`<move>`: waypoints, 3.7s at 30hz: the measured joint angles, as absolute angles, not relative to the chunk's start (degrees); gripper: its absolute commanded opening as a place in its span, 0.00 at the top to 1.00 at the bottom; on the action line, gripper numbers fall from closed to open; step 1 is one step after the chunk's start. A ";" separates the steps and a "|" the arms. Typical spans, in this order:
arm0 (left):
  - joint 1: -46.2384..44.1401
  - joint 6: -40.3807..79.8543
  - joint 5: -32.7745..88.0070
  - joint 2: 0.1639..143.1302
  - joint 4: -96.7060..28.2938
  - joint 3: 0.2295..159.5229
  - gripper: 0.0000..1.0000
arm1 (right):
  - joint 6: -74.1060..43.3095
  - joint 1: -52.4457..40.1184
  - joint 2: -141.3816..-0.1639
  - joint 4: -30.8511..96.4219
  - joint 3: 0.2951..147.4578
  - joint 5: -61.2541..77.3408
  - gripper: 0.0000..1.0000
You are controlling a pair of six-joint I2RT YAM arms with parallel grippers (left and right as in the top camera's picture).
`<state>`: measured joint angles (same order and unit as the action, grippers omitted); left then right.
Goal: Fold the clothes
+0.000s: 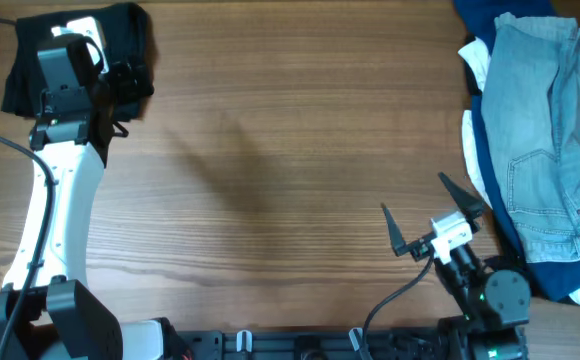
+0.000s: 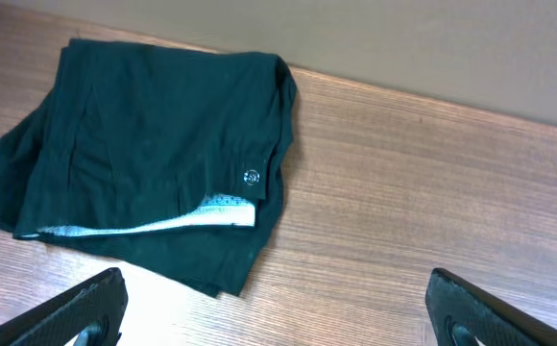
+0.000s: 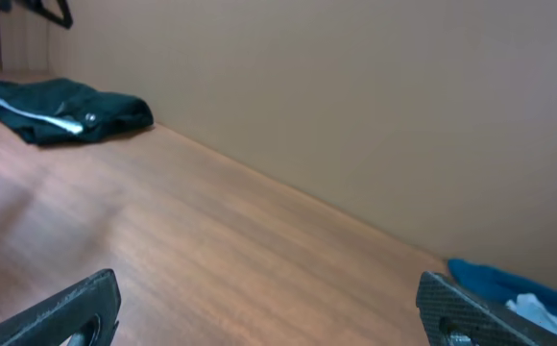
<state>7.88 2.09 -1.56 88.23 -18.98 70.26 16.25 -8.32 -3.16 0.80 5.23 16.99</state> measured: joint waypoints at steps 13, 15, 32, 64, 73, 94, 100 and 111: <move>7.88 2.09 -1.56 88.23 -18.94 70.24 0.00 | 10.07 -3.49 -1.10 -0.54 0.56 12.80 0.00; 7.88 2.09 -1.56 88.23 -18.92 70.24 0.00 | 10.07 -3.16 -1.10 -0.56 0.56 12.80 0.00; 7.88 2.09 -1.56 88.23 -18.94 70.24 0.00 | 10.07 -3.16 -1.10 -0.56 0.56 12.80 0.00; 7.92 13.23 2.07 7.11 -2.57 8.54 0.00 | 10.07 -3.16 -0.73 -0.89 0.45 12.78 0.00; 7.92 14.81 2.07 1.19 -2.57 5.54 0.00 | 10.07 -3.16 -0.73 -0.89 0.45 12.78 0.00; 7.92 16.10 2.92 0.78 -3.68 0.45 0.00 | 10.07 -3.16 -0.73 -0.86 0.45 12.78 0.00; 7.92 16.27 2.92 0.78 -3.66 0.45 0.00 | 10.07 -3.16 -0.73 -0.86 0.45 12.78 0.00; 7.92 16.27 2.92 0.78 -3.66 0.45 0.00 | 10.07 -3.16 -0.73 -0.86 0.45 12.78 0.00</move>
